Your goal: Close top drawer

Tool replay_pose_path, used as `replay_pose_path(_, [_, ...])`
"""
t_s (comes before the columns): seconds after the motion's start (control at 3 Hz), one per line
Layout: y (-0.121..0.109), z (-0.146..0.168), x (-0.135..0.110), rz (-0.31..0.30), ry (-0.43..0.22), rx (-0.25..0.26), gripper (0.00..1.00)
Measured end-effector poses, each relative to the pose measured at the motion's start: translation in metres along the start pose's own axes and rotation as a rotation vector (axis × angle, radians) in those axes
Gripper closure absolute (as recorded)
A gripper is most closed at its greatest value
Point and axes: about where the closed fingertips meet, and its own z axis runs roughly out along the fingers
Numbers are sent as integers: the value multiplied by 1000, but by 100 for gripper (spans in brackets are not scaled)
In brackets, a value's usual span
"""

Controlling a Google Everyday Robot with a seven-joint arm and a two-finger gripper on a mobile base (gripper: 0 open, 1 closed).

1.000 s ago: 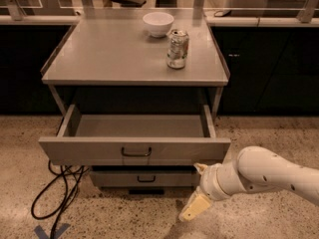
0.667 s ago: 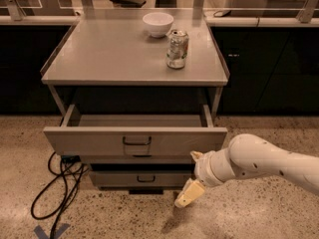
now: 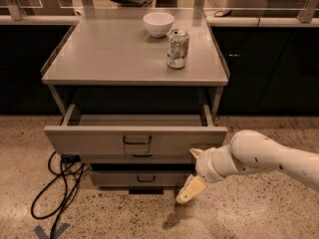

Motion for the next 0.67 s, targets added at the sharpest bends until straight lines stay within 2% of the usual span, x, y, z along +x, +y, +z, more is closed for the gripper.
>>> replay_pose_path(0.33, [-30,6,-6,-26,-23,20,0])
replay_pose_path(0.67, [-69,5,-26,-64,-53,76,0])
